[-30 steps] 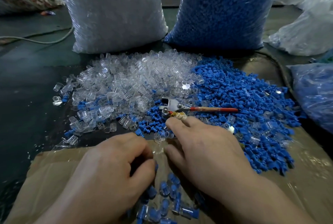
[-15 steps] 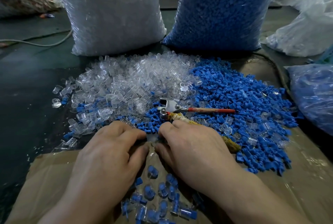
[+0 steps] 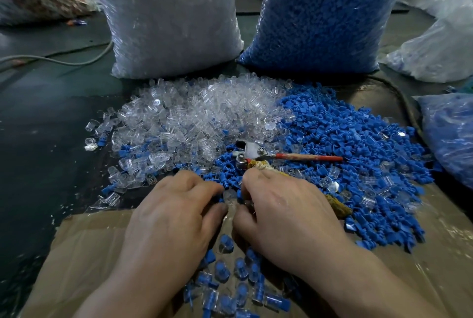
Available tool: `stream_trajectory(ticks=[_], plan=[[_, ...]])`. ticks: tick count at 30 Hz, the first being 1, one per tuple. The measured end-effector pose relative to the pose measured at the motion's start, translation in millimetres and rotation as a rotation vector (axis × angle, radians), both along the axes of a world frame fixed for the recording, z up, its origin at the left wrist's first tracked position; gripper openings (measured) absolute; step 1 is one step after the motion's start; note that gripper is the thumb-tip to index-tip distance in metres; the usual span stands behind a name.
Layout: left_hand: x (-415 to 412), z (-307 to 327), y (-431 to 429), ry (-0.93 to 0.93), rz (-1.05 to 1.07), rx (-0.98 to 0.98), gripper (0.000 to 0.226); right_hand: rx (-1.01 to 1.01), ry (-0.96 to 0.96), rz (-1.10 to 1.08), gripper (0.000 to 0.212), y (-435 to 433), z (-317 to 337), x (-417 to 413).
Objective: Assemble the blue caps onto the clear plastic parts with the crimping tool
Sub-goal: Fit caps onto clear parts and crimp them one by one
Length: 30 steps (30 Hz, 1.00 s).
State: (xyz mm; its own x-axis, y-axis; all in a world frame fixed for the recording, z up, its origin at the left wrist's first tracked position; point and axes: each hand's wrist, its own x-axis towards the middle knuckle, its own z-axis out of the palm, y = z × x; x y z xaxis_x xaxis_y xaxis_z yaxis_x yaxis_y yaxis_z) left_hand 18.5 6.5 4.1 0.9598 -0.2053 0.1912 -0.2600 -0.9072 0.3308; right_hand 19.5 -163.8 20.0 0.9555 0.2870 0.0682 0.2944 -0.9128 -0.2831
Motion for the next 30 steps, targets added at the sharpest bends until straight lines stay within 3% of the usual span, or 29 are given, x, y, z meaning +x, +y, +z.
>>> stream_trajectory(ticks=[3, 7, 11, 14, 19, 22, 25, 30], plan=[[0.7, 0.9, 1.6, 0.007, -0.019, -0.015, 0.019, 0.032, 0.006, -0.001, 0.015, -1.1, 1.3, -1.8], [-0.4, 1.8, 1.1, -0.014, -0.048, -0.038, 0.01, 0.106, -0.006, -0.028, 0.023, -5.2, 0.2, -3.1], [2.2, -1.4, 2.7, -0.004, -0.012, -0.118, 0.022, 0.42, 0.119, -0.123, 0.022, -9.7, 2.3, -3.4], [2.9, -3.0, 4.5, 0.007, 0.075, -0.322, 0.032, 0.708, 0.281, -0.166, 0.013, -12.2, 3.8, -2.5], [-2.2, -3.8, 5.5, 0.053, 0.088, -0.598, 0.025, 0.946, 0.344, -0.154, 0.019, -14.0, 4.6, -1.2], [-3.1, -8.2, 5.5, 0.2, 0.102, -0.889, 0.035, 0.978, 0.353, -0.152, 0.022, -14.6, 3.9, -1.7], [-0.4, -11.5, 6.0, 0.328, 0.115, -1.171, 0.027, 0.968, 0.395, -0.122, 0.027, -14.0, 3.6, -4.1], [0.1, -11.4, 5.1, 0.272, 0.003, -1.243, 0.044, 1.007, 0.462, -0.103, 0.029, -12.3, 6.5, -5.7]])
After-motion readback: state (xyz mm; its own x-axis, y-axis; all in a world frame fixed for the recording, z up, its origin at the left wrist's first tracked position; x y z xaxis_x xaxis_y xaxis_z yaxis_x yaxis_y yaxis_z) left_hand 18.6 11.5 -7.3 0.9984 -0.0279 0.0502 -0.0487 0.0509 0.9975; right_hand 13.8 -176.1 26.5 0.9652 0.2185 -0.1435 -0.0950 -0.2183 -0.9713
